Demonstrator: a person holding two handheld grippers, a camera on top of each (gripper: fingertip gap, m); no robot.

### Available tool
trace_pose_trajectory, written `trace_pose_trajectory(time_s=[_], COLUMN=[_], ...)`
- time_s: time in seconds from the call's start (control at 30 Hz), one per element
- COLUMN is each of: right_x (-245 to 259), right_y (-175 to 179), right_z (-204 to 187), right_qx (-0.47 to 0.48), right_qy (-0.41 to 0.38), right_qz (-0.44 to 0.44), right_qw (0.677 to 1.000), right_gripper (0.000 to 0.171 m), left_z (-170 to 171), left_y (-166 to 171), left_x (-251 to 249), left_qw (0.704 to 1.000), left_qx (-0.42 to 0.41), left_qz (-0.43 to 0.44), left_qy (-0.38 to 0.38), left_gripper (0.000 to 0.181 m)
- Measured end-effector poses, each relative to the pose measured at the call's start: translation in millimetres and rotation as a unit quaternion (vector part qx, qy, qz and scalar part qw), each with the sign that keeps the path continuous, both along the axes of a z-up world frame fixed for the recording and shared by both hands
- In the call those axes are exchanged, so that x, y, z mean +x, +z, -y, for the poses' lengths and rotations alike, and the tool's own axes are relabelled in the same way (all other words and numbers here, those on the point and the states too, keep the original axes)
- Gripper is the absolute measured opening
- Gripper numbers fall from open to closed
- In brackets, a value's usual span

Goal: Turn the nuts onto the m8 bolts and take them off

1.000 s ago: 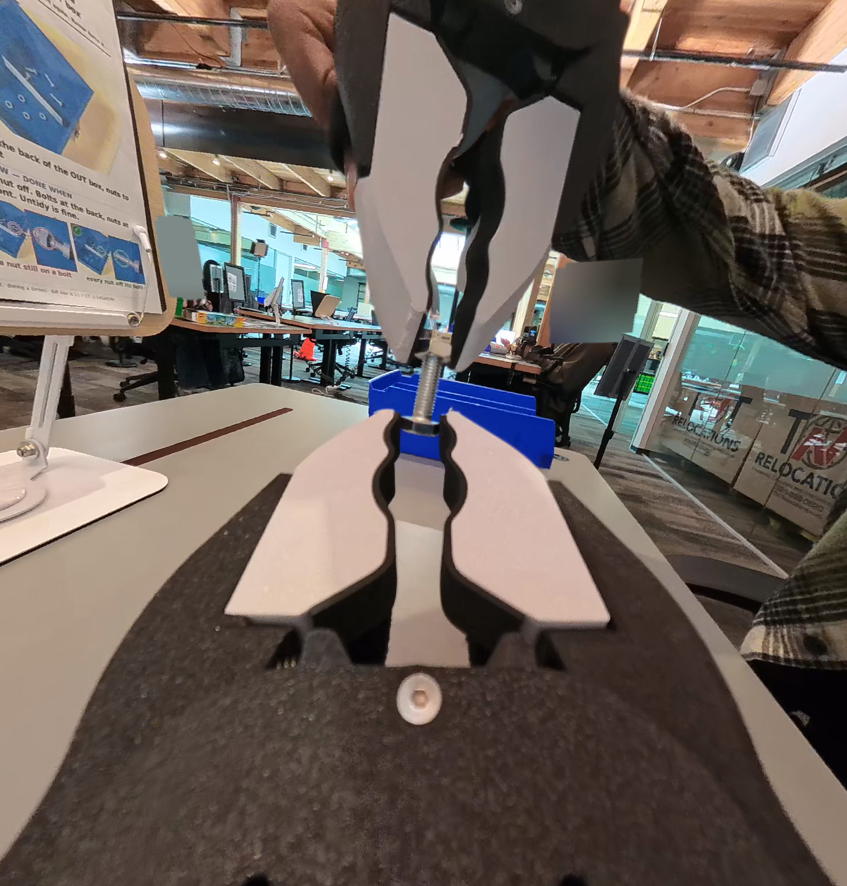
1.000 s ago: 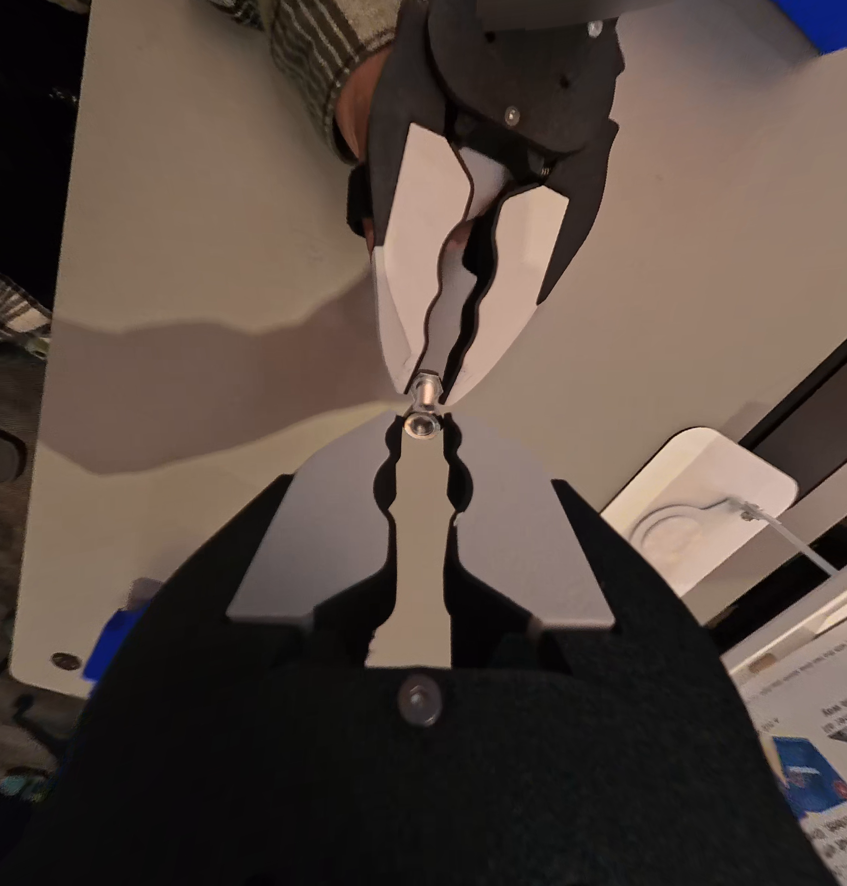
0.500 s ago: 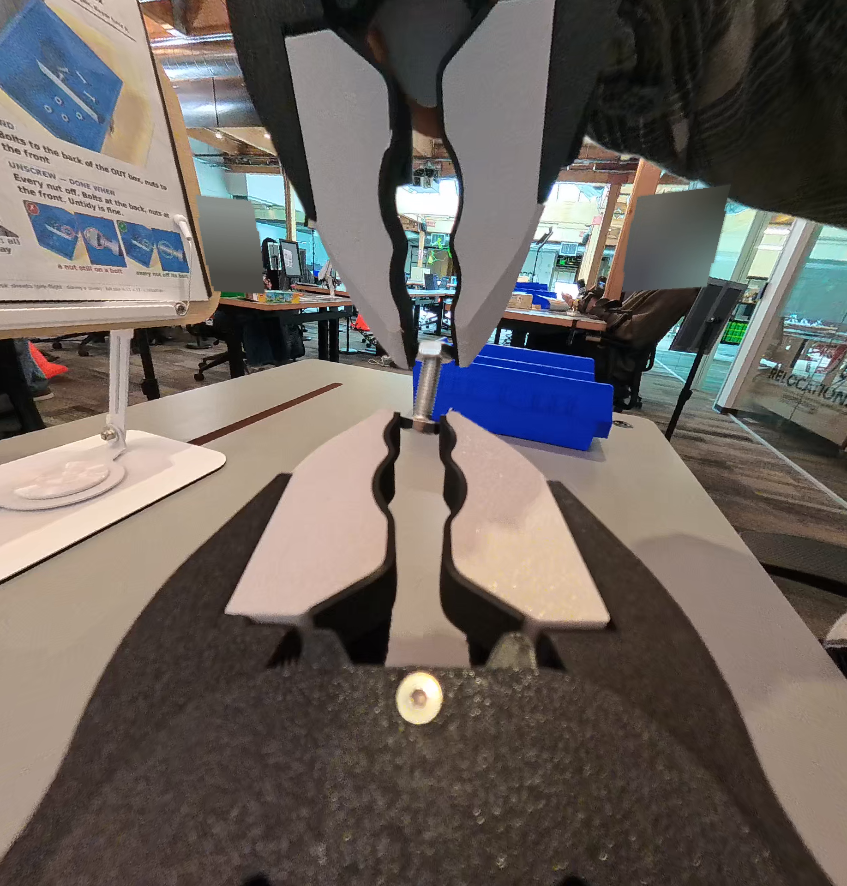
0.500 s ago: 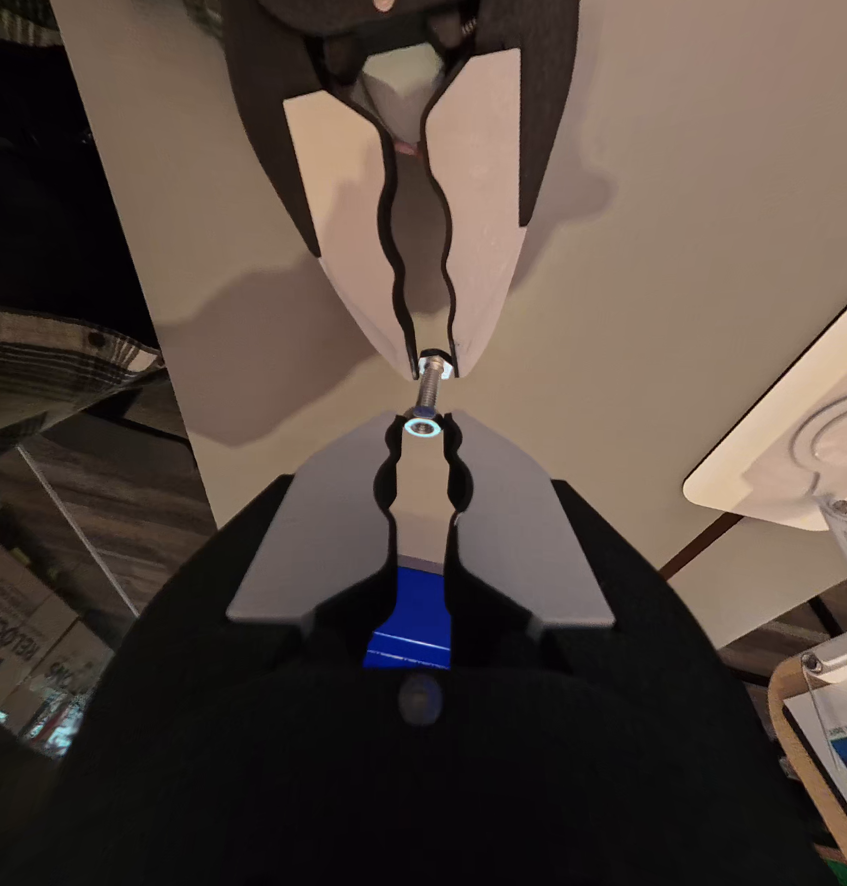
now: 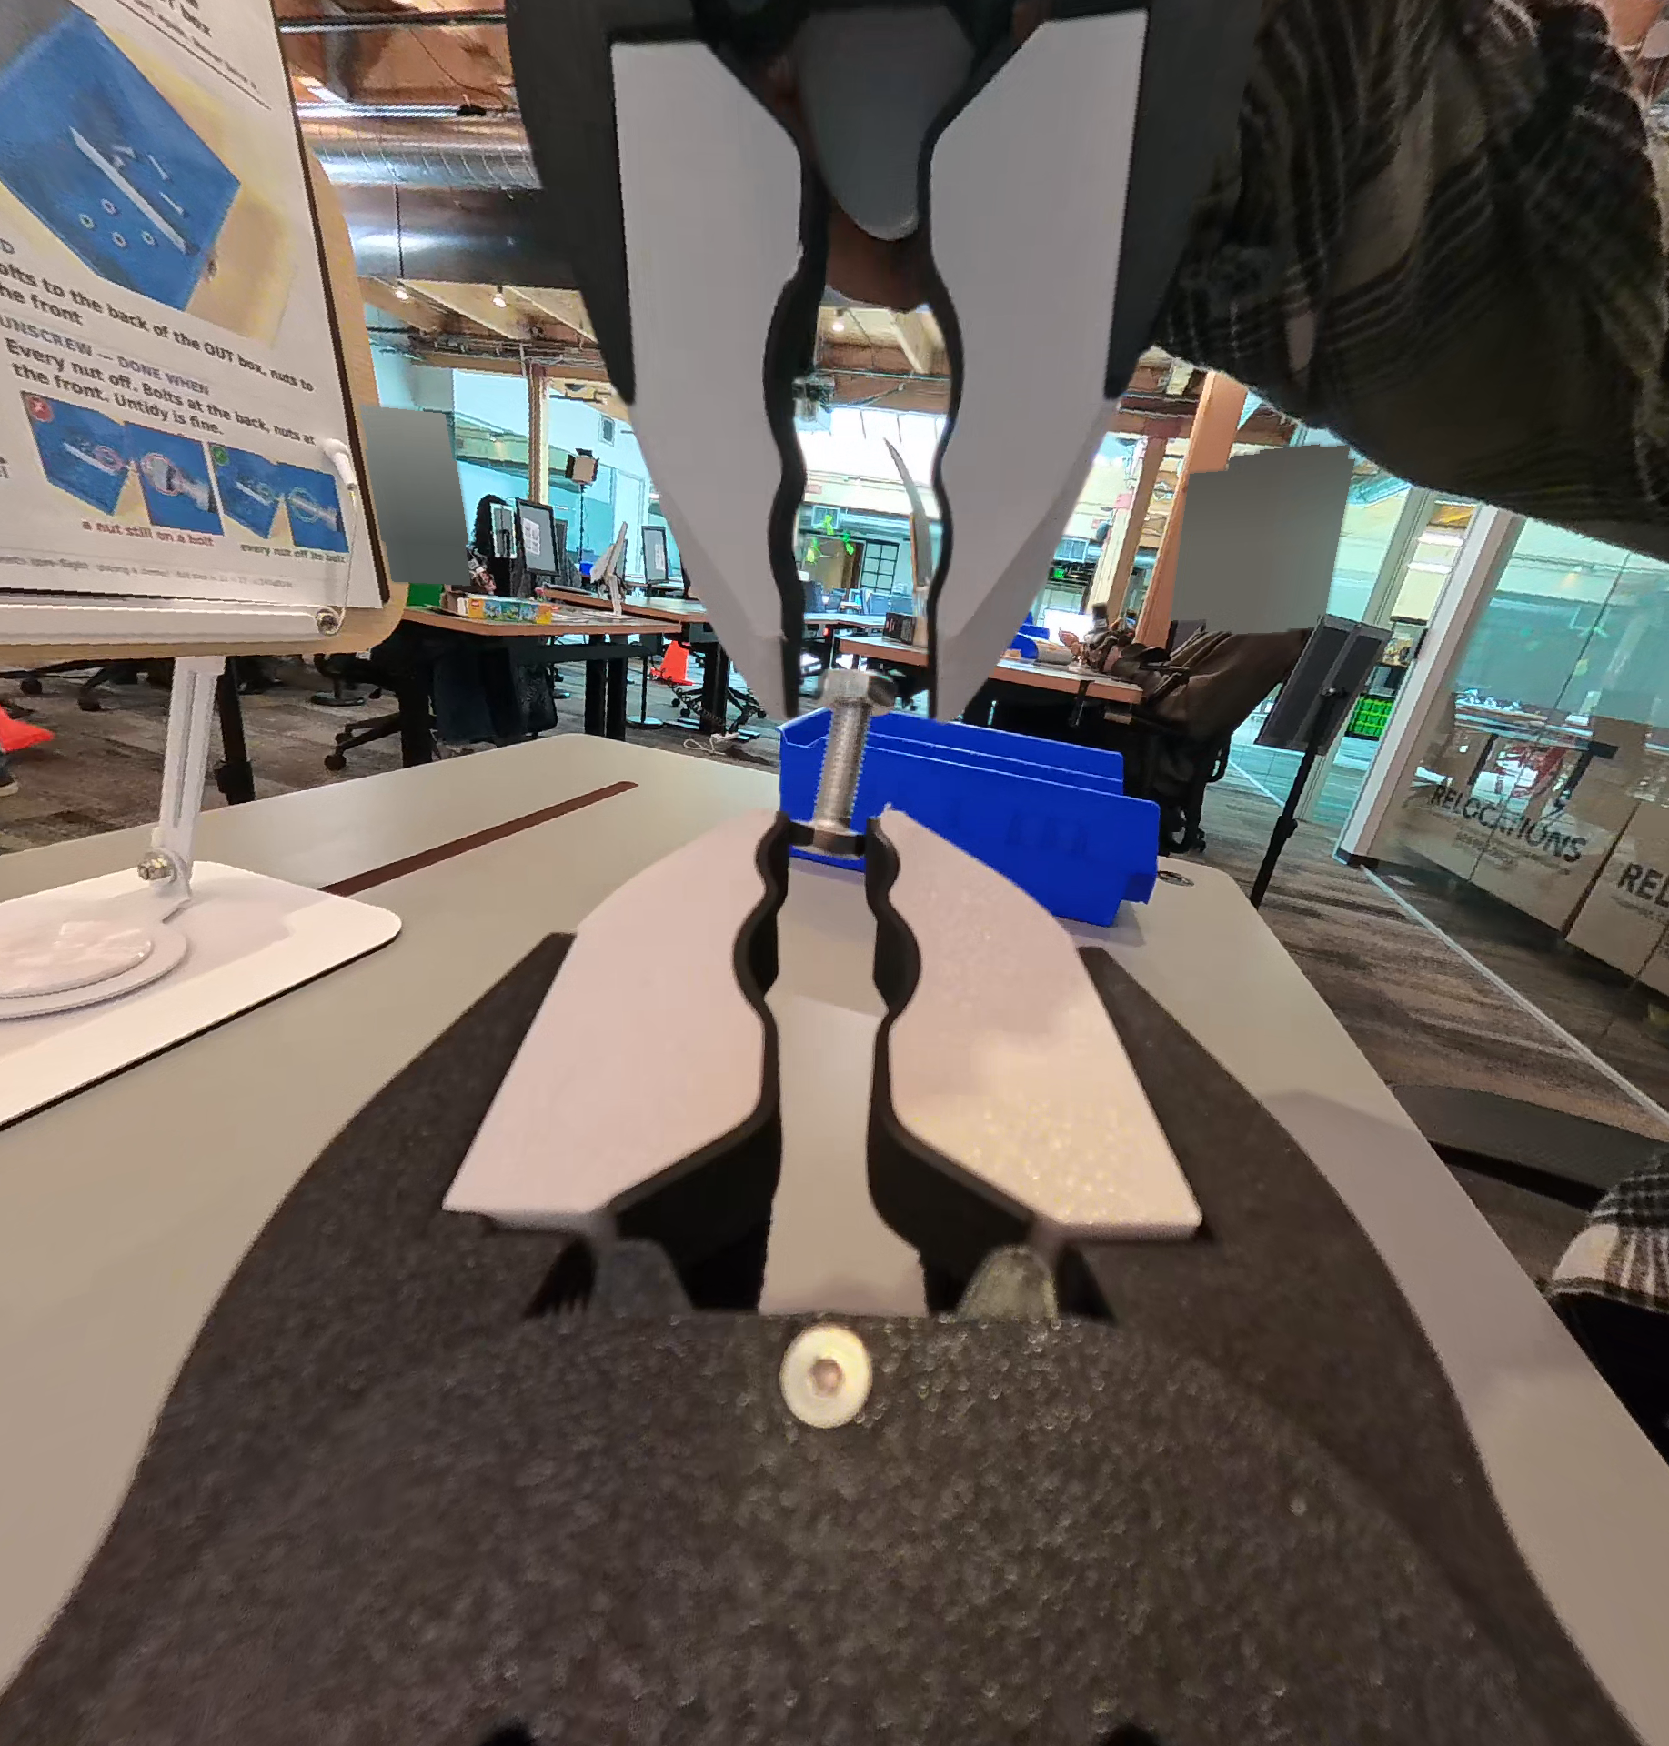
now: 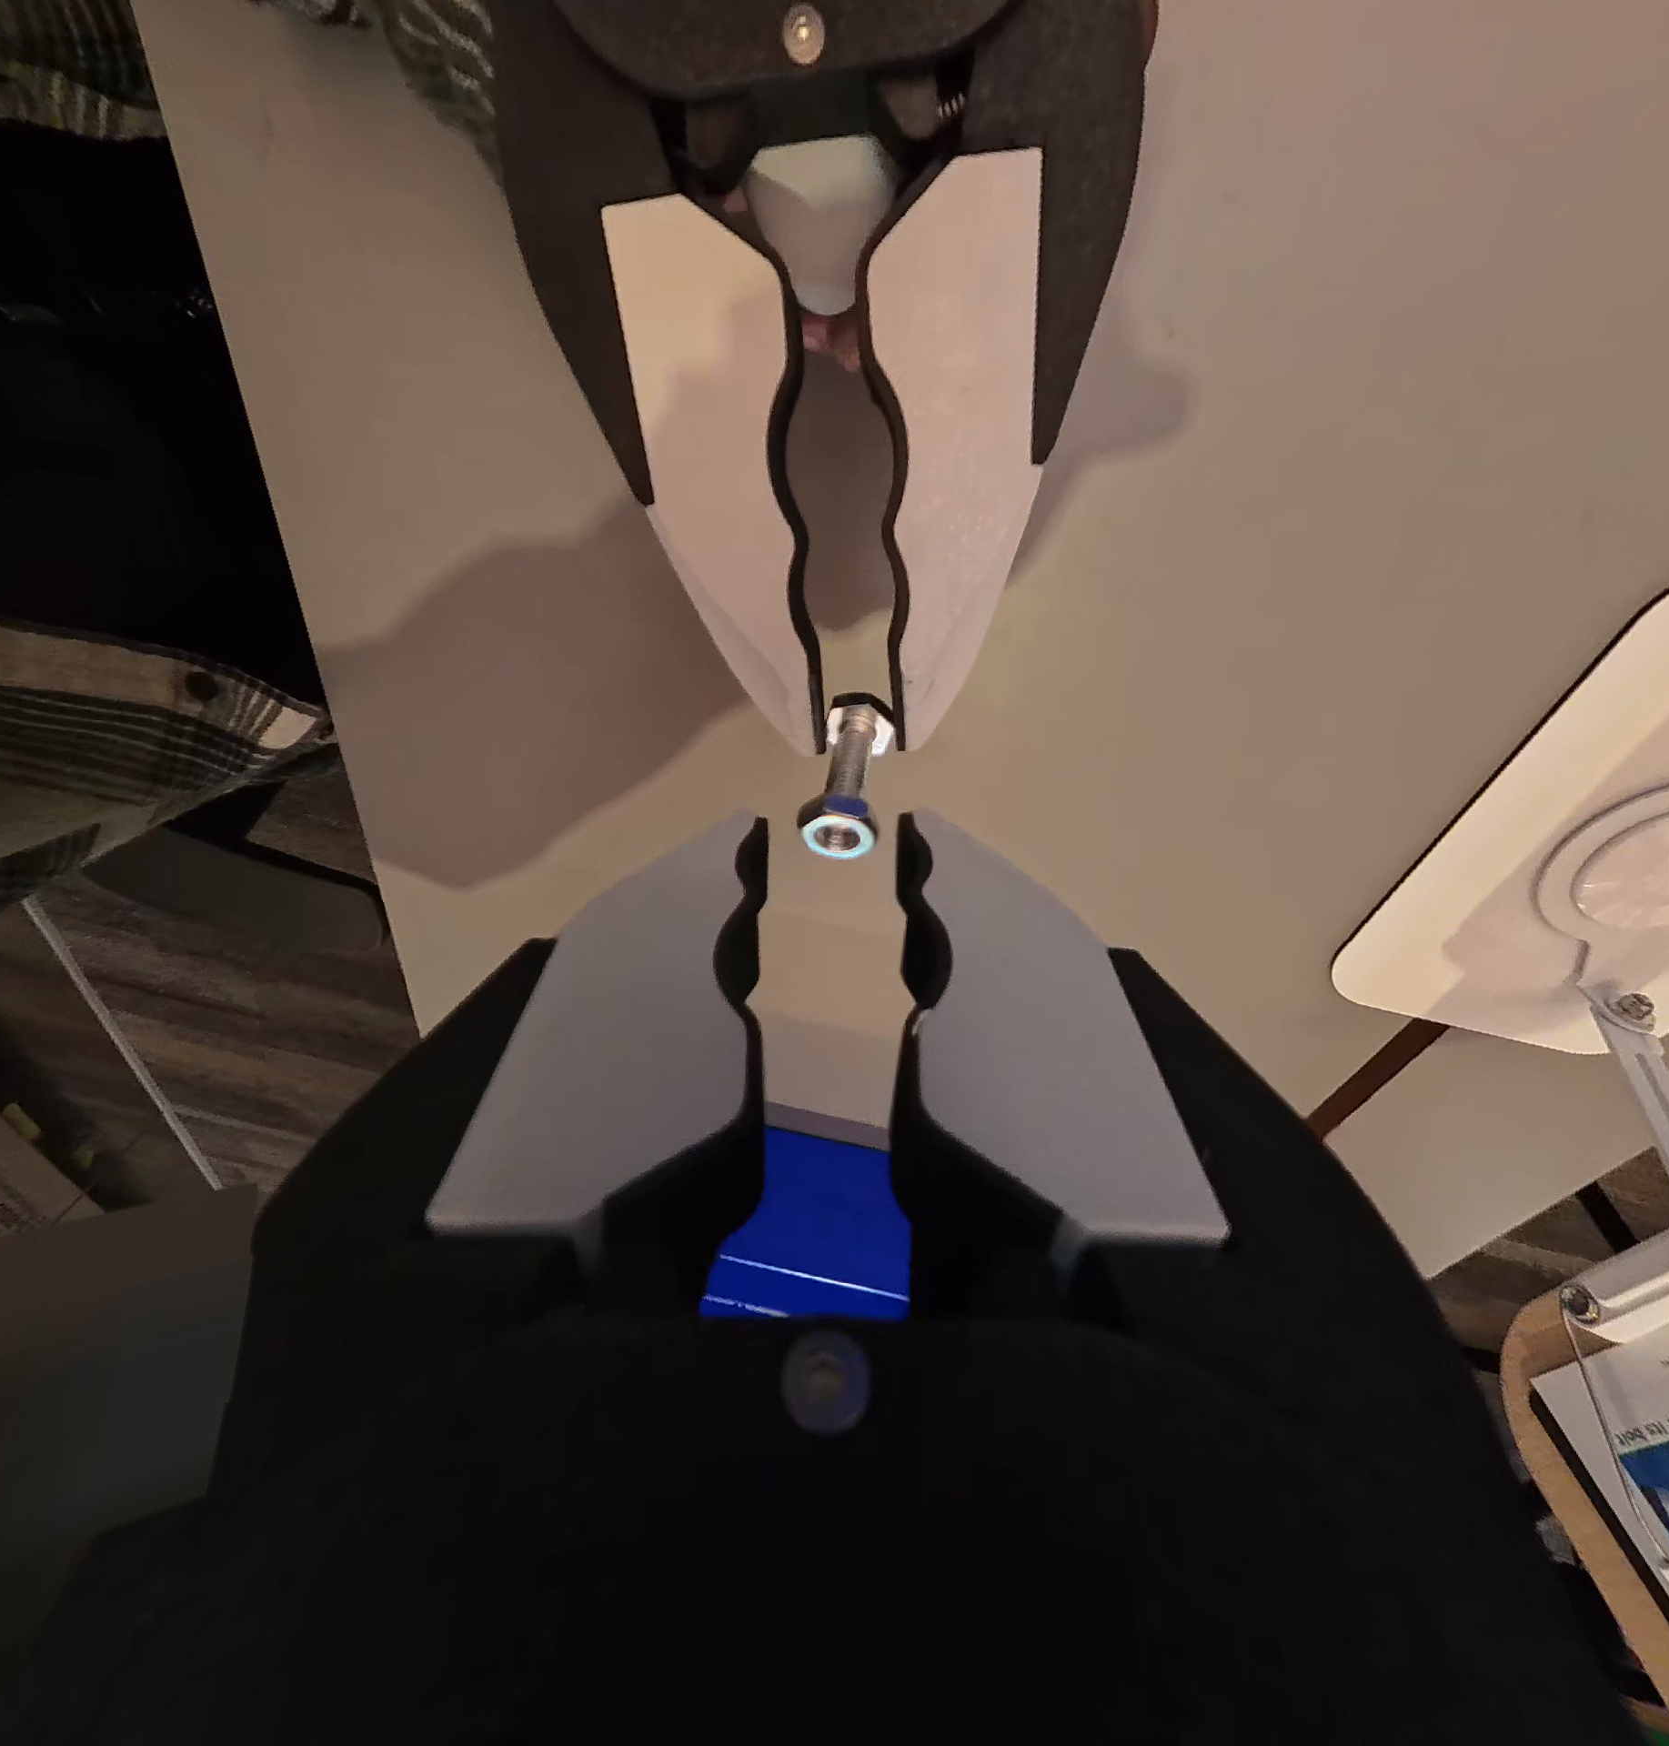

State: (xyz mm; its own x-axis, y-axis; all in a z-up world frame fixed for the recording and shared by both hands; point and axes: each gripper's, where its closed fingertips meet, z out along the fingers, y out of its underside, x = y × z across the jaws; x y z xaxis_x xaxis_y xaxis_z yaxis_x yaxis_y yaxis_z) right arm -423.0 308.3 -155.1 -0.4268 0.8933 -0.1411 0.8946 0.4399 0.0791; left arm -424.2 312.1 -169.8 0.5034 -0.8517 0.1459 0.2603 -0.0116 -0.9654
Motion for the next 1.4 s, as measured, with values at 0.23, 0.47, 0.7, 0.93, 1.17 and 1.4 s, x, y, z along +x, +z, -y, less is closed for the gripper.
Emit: trace_pose_trajectory(time_s=[0.23, 0.47, 0.7, 0.93, 1.17, 1.4], right_x=[-4.1, -9.3, 4.6, 1.7, 3.6, 7.6], right_y=[22.7, 61.5, 42.3, 23.7, 15.3, 7.4], right_z=[-12.8, -0.7, 11.6, 19.0, 24.2, 21.1], right_qx=[0.037, -0.065, -0.066, -0.019, -0.017, -0.005], right_qy=[0.013, -0.013, 0.090, 0.187, 0.205, 0.178], right_qz=[-0.079, -0.364, -0.343, -0.218, -0.137, -0.084], right_qw=[0.996, 0.929, 0.933, 0.958, 0.969, 0.980], right_gripper=[0.057, 0.057, 0.050, 0.035, 0.031, 0.016], left_z=[4.9, 14.3, 25.1, 27.2, 25.1, 22.0], left_y=[5.8, 16.6, 20.4, 17.8, 13.4, 10.1], left_x=[-1.8, -4.5, 3.4, 8.4, 11.3, 13.7], left_qw=[0.999, 0.993, 0.986, 0.984, 0.985, 0.990], left_qx=[0.003, 0.010, 0.010, 0.000, -0.007, -0.007], left_qz=[0.035, 0.083, 0.095, 0.090, 0.076, 0.057], left_qy=[-0.030, -0.078, -0.136, -0.157, -0.151, -0.130], left_gripper=[0.014, 0.014, 0.014, 0.014, 0.014, 0.014])
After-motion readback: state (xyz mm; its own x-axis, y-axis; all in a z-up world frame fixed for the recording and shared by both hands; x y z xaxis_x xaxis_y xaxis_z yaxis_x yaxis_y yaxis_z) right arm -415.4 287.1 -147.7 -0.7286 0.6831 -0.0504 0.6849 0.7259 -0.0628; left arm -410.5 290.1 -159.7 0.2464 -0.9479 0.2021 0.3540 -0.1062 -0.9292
